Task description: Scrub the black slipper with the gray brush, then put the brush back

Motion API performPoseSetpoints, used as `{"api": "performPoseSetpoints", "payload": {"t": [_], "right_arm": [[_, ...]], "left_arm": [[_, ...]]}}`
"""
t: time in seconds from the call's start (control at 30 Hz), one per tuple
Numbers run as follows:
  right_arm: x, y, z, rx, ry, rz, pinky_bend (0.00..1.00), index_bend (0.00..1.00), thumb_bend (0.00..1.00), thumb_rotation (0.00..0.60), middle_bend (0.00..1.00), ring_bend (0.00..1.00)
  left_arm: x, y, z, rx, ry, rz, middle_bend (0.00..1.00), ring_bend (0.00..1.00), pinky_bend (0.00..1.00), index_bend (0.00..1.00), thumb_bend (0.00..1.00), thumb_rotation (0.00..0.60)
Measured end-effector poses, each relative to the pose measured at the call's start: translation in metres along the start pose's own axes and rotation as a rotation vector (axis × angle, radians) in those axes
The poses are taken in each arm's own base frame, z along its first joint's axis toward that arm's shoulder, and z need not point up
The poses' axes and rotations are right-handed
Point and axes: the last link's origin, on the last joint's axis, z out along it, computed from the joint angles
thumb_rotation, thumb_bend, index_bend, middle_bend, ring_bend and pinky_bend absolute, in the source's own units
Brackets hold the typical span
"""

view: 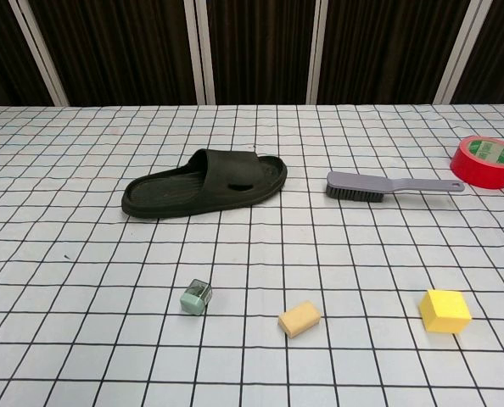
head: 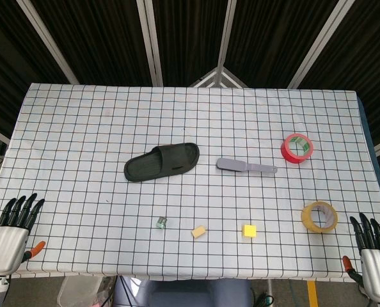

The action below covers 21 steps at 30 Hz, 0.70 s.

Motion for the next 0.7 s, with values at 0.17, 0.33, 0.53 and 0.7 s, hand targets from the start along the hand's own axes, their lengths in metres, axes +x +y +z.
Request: {"api": "performPoseSetpoints", "payload": {"t": [0.17,0.33,0.53,0.7], "right_arm": [[0.0,0.001,0.002,-0.006,-0.001,0.002,0.04,0.0,0.37,0.6,0.0,0.0],[-0.004,-0.002,0.008,0.008,-0.01,0.004,0.04,0.0,0.37,0.6,0.0,0.0],[-0.011,-0.027,0.04,0.105,-0.015,-0.01,0.07,0.0,0.37,0.6,0.02,0.0],[-0.017,-0.066,0.085,0.209,-0.068,-0.057,0.1,0.06,0.37,0.6,0.07,0.03]], "left_arm": [[0.0,-0.002,0.002,0.01,-0.005,-0.003,0.0,0.0,0.02,0.0,0.1,0.6],[0.001,0.001,0.003,-0.007,0.012,-0.008,0.0,0.0,0.02,0.0,0.1,0.6],[0.0,-0.002,0.01,-0.026,0.029,-0.011,0.0,0.0,0.02,0.0,0.1,0.6],[-0.001,0.0,0.025,-0.033,0.027,-0.014,0.0,0.0,0.02,0.0,0.1,0.6]]}}
